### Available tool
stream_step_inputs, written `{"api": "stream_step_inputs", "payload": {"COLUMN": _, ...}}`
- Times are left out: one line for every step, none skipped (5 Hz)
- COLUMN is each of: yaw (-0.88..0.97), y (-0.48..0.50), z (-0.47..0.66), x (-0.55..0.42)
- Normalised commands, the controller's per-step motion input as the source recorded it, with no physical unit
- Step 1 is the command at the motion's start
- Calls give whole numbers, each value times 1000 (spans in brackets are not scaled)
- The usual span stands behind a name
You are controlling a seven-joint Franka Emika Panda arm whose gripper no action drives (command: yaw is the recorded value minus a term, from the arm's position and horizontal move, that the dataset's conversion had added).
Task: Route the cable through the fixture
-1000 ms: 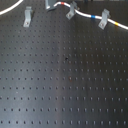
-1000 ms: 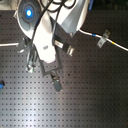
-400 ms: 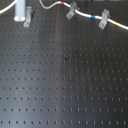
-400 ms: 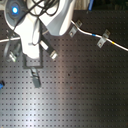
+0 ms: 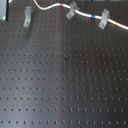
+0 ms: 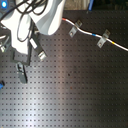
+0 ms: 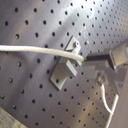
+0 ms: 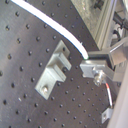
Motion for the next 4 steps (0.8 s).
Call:
{"api": "stream_step_inputs", "payload": {"yaw": 200, "y": 312, "z": 249, "x": -34}}
{"api": "stream_step_inputs", "payload": {"yaw": 0, "y": -53, "z": 12, "x": -90}}
{"api": "stream_step_inputs", "payload": {"yaw": 437, "y": 112, "z": 155, "x": -410}}
{"api": "stream_step_inputs", "payload": {"yaw": 0, "y": -13, "z": 4, "x": 45}}
